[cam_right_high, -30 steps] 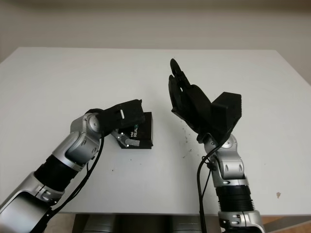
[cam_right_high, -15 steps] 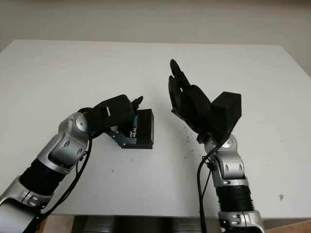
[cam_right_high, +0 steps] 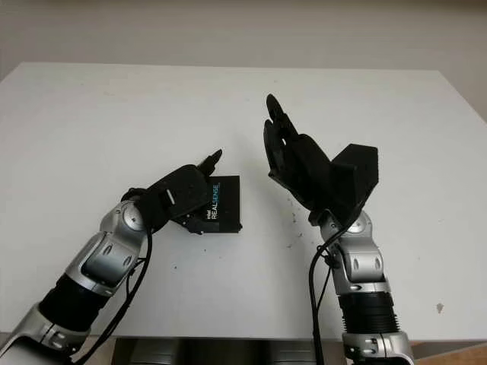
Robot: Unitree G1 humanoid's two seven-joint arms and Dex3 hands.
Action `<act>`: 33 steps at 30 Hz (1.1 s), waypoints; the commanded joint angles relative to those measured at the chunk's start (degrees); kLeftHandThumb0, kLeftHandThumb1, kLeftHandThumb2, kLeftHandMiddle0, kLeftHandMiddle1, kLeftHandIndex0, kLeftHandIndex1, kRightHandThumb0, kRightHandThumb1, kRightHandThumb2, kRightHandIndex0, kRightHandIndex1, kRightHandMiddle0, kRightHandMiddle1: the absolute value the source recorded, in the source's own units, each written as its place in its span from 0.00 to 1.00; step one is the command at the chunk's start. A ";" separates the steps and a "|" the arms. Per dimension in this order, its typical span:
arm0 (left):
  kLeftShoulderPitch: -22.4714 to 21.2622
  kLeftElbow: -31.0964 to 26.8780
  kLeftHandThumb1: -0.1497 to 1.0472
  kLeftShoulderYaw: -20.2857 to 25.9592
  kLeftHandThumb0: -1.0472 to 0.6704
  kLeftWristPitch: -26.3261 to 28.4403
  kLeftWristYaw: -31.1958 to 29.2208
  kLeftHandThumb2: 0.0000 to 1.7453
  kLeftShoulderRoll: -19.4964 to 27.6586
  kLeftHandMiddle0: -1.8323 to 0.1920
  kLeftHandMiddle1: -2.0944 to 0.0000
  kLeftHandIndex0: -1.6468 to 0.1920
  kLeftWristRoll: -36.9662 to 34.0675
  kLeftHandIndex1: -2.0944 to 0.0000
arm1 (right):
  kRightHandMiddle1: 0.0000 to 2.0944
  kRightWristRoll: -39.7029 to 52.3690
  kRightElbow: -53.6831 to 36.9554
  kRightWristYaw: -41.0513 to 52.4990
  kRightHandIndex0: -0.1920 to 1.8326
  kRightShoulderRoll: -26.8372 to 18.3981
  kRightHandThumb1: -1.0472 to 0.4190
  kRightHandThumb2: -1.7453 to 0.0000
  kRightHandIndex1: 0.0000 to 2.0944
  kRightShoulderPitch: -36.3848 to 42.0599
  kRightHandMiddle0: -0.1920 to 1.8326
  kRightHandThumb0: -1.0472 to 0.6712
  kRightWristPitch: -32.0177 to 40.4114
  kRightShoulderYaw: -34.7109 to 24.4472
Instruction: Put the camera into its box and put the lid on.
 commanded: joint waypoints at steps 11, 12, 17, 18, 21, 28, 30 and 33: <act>2.88 -0.31 1.00 2.02 0.07 -4.77 -4.62 0.44 -0.10 0.95 0.99 0.94 -6.73 0.97 | 0.00 0.72 -1.42 0.80 0.00 -0.79 0.00 0.59 0.00 0.39 0.00 0.24 0.18 -0.57; 2.87 -0.13 1.00 2.46 0.06 -5.82 -5.46 0.46 0.09 0.97 0.99 0.95 -7.79 0.98 | 0.00 0.76 -1.45 0.84 0.00 -0.81 0.00 0.59 0.00 0.41 0.00 0.25 0.23 -0.58; 2.55 0.33 1.00 5.77 0.08 -10.08 -9.42 0.51 0.89 1.00 1.00 1.00 -13.82 1.00 | 0.00 0.63 -1.74 0.87 0.00 -0.99 0.00 0.61 0.00 0.53 0.00 0.24 0.18 -0.40; 2.43 0.16 1.00 6.46 0.10 -10.01 -9.55 0.49 0.91 1.00 1.00 1.00 -14.68 1.00 | 0.00 0.56 -1.75 0.84 0.00 -1.01 0.00 0.61 0.00 0.54 0.00 0.23 0.16 -0.37; 3.06 -2.03 1.00 9.46 0.24 -7.51 -5.77 0.22 -0.73 0.99 0.99 0.97 -16.09 0.98 | 0.00 0.43 -1.68 0.80 0.00 -1.15 0.00 0.61 0.00 0.50 0.00 0.23 0.29 -0.33; 7.68 -9.32 1.00 13.21 0.32 -16.72 9.66 0.16 -2.68 0.88 0.94 0.88 -11.20 0.94 | 0.00 0.54 -1.83 0.89 0.00 -1.45 0.00 0.61 0.00 0.29 0.00 0.24 0.72 -0.40; 8.24 -9.11 1.00 10.98 0.31 -24.25 16.28 0.17 0.84 0.89 0.95 0.86 -1.86 0.94 | 0.00 0.48 -1.51 1.33 0.00 -1.69 0.00 0.60 0.00 0.20 0.00 0.24 0.20 -0.35; 8.05 -7.44 1.00 8.74 0.27 -31.09 24.40 0.19 5.38 0.92 0.97 0.88 11.23 0.95 | 0.00 0.40 -1.23 1.45 0.00 -1.77 0.00 0.61 0.00 0.05 0.00 0.24 0.09 -0.39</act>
